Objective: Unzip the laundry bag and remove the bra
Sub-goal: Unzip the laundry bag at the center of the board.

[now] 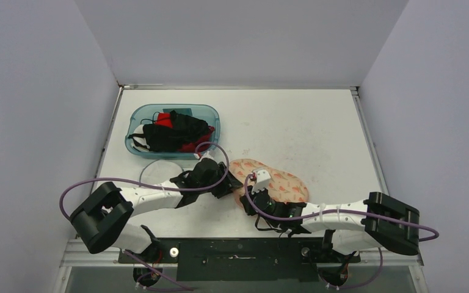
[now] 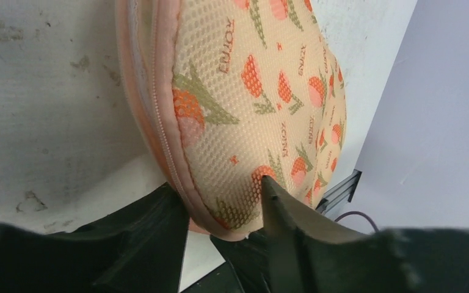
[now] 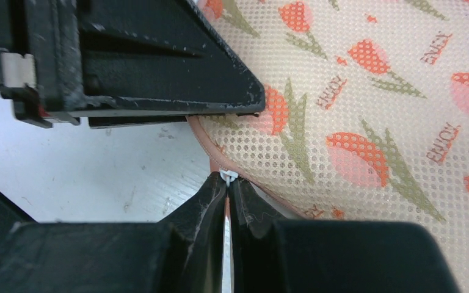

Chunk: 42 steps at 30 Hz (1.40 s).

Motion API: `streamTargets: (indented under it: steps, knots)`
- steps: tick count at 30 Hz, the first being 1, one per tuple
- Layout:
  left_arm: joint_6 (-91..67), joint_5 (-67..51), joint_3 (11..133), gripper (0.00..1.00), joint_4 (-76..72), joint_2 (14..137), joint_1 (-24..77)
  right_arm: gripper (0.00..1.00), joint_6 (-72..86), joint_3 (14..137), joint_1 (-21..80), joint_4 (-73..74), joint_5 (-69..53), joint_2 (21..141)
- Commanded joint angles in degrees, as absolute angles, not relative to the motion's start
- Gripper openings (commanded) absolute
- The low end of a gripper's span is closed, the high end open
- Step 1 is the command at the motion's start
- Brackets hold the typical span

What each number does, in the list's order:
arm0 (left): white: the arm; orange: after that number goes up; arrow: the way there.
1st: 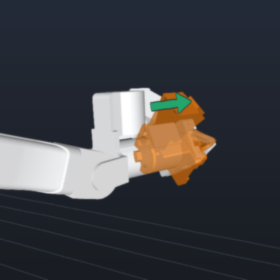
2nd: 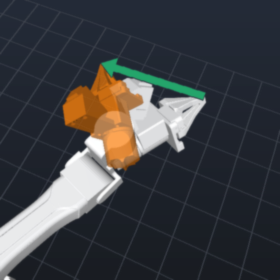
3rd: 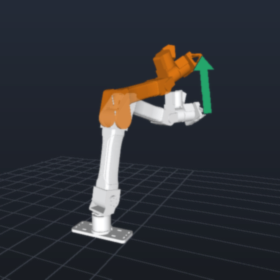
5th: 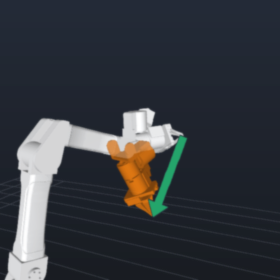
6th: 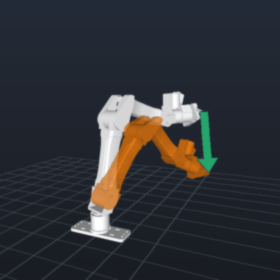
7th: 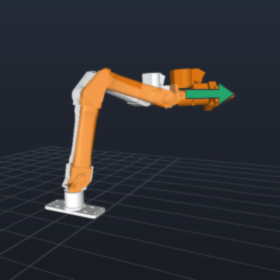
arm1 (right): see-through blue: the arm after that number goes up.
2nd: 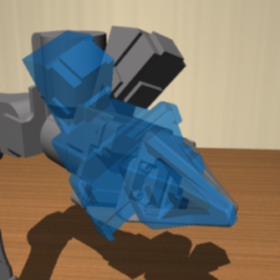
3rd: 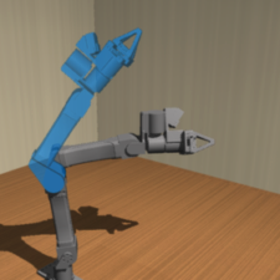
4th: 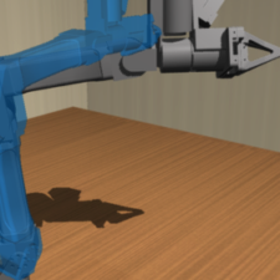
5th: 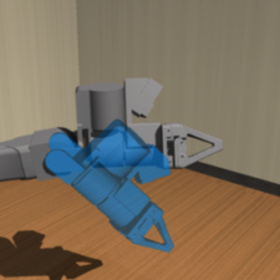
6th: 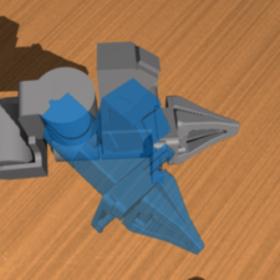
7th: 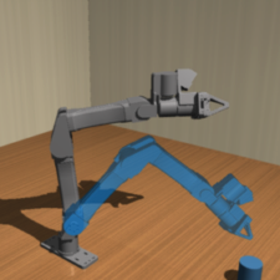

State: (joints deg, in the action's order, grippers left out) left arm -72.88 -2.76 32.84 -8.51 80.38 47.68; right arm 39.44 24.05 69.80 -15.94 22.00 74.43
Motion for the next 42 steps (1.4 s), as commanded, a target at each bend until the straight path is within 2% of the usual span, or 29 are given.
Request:
streamTargets:
  steps: [1, 4, 8, 23, 37, 38, 42]
  knots:
    - [-72.45, -0.47, 33.86, 0.33, -12.48, 80.98, 46.87, 0.05, 39.79, 23.93, 70.27, -16.94, 22.21, 70.99]
    - [-71.90, 0.57, 34.28, 0.14, -11.66, 80.99, 46.05, 0.05, 40.29, 23.46, 70.31, -15.74, 22.08, 69.61]
    - [-70.88, 2.57, 35.38, 0.00, -9.47, 80.49, 45.32, 0.05, 41.22, 22.75, 70.33, -12.81, 22.42, 66.54]
    - [-70.10, 6.77, 35.25, 0.00, -5.41, 77.41, 42.01, 0.05, 49.26, 20.00, 70.32, 7.42, 31.85, 52.32]
    - [-65.04, 2.34, 39.88, 0.00, -4.93, 81.62, 39.47, 0.05, 52.79, 18.46, 70.40, 13.65, 34.27, 46.21]
    - [-64.78, 1.68, 40.24, 0.02, -4.99, 81.87, 39.46, 0.05, 52.82, 18.46, 70.40, 13.64, 34.28, 46.15]
    - [-63.92, 0.06, 40.64, 0.44, -5.01, 80.82, 39.63, 0.05, 52.41, 18.37, 70.40, 12.68, 34.06, 46.39]
